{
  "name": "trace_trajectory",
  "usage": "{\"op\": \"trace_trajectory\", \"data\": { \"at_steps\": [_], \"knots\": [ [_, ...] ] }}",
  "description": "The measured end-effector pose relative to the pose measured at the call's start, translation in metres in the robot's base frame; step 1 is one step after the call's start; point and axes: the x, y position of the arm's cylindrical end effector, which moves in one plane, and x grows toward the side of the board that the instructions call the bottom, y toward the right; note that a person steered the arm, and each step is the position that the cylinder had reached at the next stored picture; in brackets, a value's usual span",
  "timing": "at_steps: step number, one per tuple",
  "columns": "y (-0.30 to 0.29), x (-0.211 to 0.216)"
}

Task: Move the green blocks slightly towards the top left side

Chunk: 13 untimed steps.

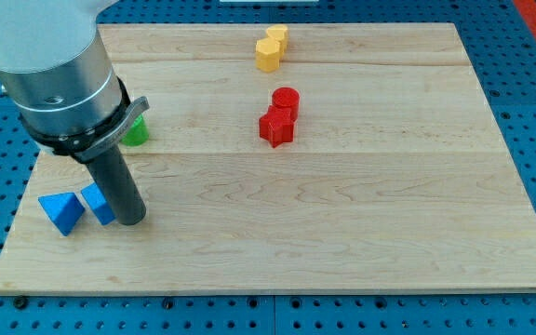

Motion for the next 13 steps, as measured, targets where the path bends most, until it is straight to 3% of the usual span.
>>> {"op": "trace_trajectory", "data": {
  "at_steps": [1, 2, 3, 6, 7, 8, 9, 10, 11, 12, 13],
  "knots": [
    [0.058, -0.036],
    [0.062, -0.044],
    [0.050, -0.044],
    [-0.073, -0.070],
    [-0.084, -0.084],
    [-0.076, -0.124],
    [-0.049, -0.096],
    [-0.017, -0.101],
    [-0.016, -0.146],
    [-0.001, -0.132],
    [0.050, -0.140]
  ]
}}
